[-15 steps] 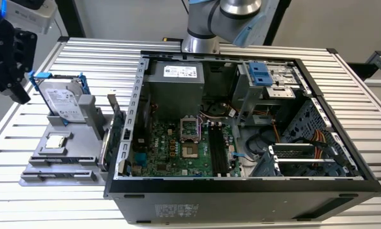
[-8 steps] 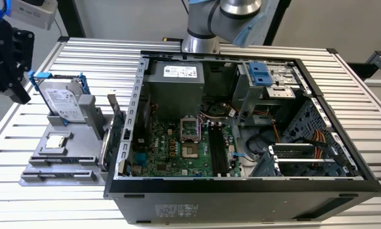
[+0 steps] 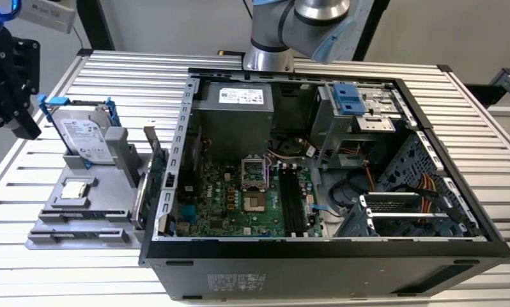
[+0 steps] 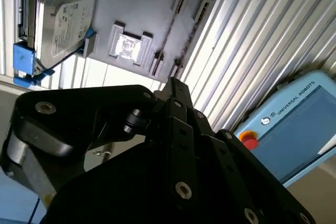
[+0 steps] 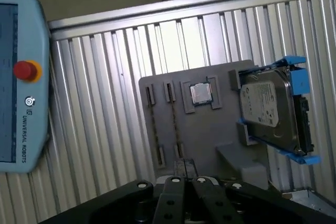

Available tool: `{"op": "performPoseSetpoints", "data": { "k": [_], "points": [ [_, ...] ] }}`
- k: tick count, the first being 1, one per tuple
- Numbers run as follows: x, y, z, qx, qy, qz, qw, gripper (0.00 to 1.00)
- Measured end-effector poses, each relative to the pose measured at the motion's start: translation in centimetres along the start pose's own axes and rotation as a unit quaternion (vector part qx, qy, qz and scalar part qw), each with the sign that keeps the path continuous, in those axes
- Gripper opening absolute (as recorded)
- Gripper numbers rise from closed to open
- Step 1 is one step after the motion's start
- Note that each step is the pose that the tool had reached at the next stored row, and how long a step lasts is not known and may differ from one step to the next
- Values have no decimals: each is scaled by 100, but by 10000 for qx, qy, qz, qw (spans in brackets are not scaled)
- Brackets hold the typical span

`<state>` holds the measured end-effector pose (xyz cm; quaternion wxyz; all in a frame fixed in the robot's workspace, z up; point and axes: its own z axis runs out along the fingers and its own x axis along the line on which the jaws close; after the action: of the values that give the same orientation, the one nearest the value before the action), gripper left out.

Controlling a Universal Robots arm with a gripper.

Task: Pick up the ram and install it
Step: 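Pick up the ram and move it above insertion slot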

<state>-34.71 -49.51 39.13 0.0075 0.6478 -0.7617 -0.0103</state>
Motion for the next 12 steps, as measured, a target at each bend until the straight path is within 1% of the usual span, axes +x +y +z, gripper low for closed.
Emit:
{"op": "performPoseSetpoints", "data": {
  "k": [2,5,9,12],
  "points": [
    [0,0,0,4,3,-169,9999,0],
    [0,0,0,6,9,-399,9992,0],
    [0,0,0,5,16,-685,9977,0],
    [0,0,0,5,21,-867,9962,0]
  ]
}}
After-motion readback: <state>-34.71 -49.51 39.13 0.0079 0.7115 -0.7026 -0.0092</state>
